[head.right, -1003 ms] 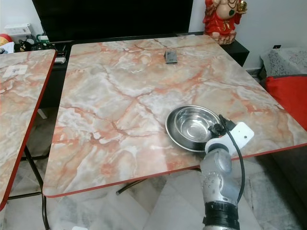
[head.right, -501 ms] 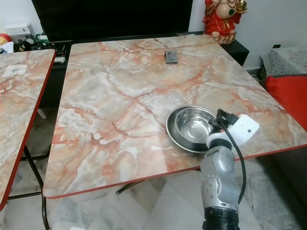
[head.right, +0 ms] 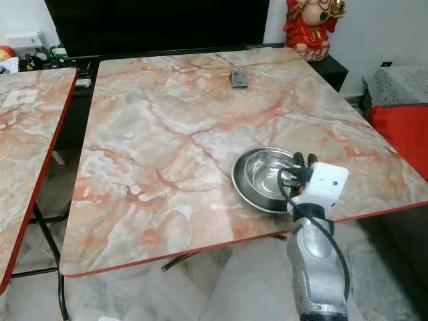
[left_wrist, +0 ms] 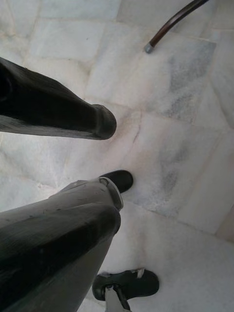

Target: Setting the table

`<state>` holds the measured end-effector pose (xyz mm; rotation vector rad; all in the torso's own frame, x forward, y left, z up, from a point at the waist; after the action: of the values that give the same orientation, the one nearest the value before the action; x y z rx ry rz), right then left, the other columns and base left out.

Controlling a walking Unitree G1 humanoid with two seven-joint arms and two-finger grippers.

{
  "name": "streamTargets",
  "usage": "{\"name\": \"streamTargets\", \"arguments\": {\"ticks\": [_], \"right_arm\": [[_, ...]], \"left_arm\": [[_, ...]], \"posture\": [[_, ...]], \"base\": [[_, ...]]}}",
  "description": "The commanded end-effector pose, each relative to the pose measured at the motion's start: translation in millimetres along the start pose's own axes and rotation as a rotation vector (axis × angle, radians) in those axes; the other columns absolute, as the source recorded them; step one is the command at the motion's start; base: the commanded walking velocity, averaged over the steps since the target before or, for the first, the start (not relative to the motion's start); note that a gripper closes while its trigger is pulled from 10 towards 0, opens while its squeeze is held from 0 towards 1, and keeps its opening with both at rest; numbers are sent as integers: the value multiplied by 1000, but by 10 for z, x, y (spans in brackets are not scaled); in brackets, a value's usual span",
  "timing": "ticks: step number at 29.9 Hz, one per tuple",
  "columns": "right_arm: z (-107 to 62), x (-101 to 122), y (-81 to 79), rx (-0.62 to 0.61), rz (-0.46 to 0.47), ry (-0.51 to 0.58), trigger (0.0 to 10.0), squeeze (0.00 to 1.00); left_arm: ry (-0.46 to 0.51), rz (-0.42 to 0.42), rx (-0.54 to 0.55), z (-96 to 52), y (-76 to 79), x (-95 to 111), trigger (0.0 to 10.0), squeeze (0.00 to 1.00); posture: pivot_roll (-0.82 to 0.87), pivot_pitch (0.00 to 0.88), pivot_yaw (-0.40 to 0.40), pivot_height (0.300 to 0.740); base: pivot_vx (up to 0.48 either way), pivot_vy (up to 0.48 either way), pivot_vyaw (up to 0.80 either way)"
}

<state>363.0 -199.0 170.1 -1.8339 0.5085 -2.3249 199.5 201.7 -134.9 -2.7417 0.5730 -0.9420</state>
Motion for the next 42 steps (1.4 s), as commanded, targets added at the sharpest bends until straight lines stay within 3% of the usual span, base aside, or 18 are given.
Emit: {"name": "streamTargets", "arguments": {"ticks": [1,10,17,21,29,39,42], "right_arm": [[-68,39,-16,41,-34,16,10000,0],[-274,-148,-30,92,-86,-39,10000,0],[-288,-158,-153,135,-100,-20,10000,0],[-274,-163,-152,136,-88,-23,10000,0],[-212,-113,-91,96,-51,0,10000,0],[-166,-124,-165,106,-34,-4,10000,0],[-145,-115,-180,108,-33,-2,10000,0]], "left_arm": [[-39,11,-25,-40,53,-157,10000,0],[-34,21,-20,-13,18,-89,10000,0],[-40,16,-11,6,-15,-49,10000,0],[-45,21,-14,15,-6,-33,10000,0],[-49,19,-17,19,12,-27,10000,0],[-82,0,-10,-85,-36,-322,10000,0],[-107,-9,-5,-179,-78,-541,10000,0]], "posture": [[-61,111,-20,740],[-63,81,-6,740],[-56,69,1,740],[-53,74,1,740],[-53,94,-2,740],[-45,114,-16,740],[-44,115,-19,740]], "base": [[0,0,0],[0,0,0],[0,69,302],[0,480,762],[0,480,0],[0,480,0],[0,480,0]]}}
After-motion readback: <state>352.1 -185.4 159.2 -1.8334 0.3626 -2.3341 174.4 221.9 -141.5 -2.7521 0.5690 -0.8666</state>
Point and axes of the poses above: a point about 5 cm out from each wrist's last joint towards the gripper, its own z axis pointing out of the wrist towards the gripper, its own x axis along the axis of the wrist's last joint, y = z × x, the point moved 6 cm from there along z, pointing out of the wrist towards the gripper, and after that the axes turned 14 degrees about z, right-handed, at the moved point
